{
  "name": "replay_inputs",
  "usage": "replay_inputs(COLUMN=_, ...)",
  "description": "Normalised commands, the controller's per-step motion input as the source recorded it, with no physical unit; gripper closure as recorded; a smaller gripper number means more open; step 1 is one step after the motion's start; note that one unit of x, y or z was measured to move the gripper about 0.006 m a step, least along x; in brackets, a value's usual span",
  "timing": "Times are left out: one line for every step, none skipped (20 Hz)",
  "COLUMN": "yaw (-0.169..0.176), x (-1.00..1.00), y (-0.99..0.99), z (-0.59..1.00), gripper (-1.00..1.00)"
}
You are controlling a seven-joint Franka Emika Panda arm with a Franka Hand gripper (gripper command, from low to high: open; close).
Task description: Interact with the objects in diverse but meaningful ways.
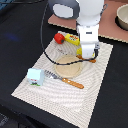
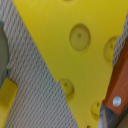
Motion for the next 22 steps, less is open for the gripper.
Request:
replay_inputs(yaw=0.027, x=0.36, y=0.15, z=0.0, gripper=1.0)
replay_inputs(yaw=0.023, x=0.34, y=0.14, z=0.0, gripper=1.0)
replay_inputs(yaw=0.021, x=0.34, y=0.13, z=0.0, gripper=1.0)
replay_inputs(yaw=0.019, x=0.35, y=0.14, z=0.0, gripper=1.0)
replay_inputs(yaw=0.019, x=0.35, y=0.14, z=0.0, gripper=1.0)
replay_inputs(yaw=0.018, x=0.36, y=0.15, z=0.0, gripper=1.0)
replay_inputs(yaw=0.017, x=0.35, y=0.15, z=0.0, gripper=1.0)
replay_inputs(yaw=0.014, x=0.36, y=0.15, z=0.0, gripper=1.0)
replay_inputs(yaw=0.013, x=0.35, y=0.14, z=0.0, gripper=1.0)
replay_inputs(yaw=0.012, x=0.34, y=0.13, z=0.0, gripper=1.0)
replay_inputs(yaw=0.013, x=0.35, y=0.13, z=0.0, gripper=1.0)
replay_inputs(yaw=0.015, x=0.36, y=0.14, z=0.0, gripper=1.0)
replay_inputs(yaw=0.013, x=0.36, y=0.17, z=0.09, gripper=1.0)
replay_inputs(yaw=0.007, x=0.38, y=0.21, z=0.42, gripper=1.0)
replay_inputs(yaw=0.016, x=0.17, y=0.25, z=0.86, gripper=1.0)
replay_inputs(yaw=0.038, x=0.25, y=0.39, z=1.0, gripper=1.0)
replay_inputs(yaw=0.03, x=0.25, y=0.53, z=1.0, gripper=1.0)
replay_inputs(yaw=0.033, x=0.14, y=0.47, z=1.0, gripper=1.0)
replay_inputs(yaw=0.039, x=0.08, y=0.46, z=1.0, gripper=1.0)
replay_inputs(yaw=0.044, x=0.1, y=0.47, z=1.0, gripper=1.0)
replay_inputs(yaw=0.05, x=0.13, y=0.48, z=1.0, gripper=1.0)
replay_inputs(yaw=0.048, x=0.13, y=0.47, z=1.0, gripper=1.0)
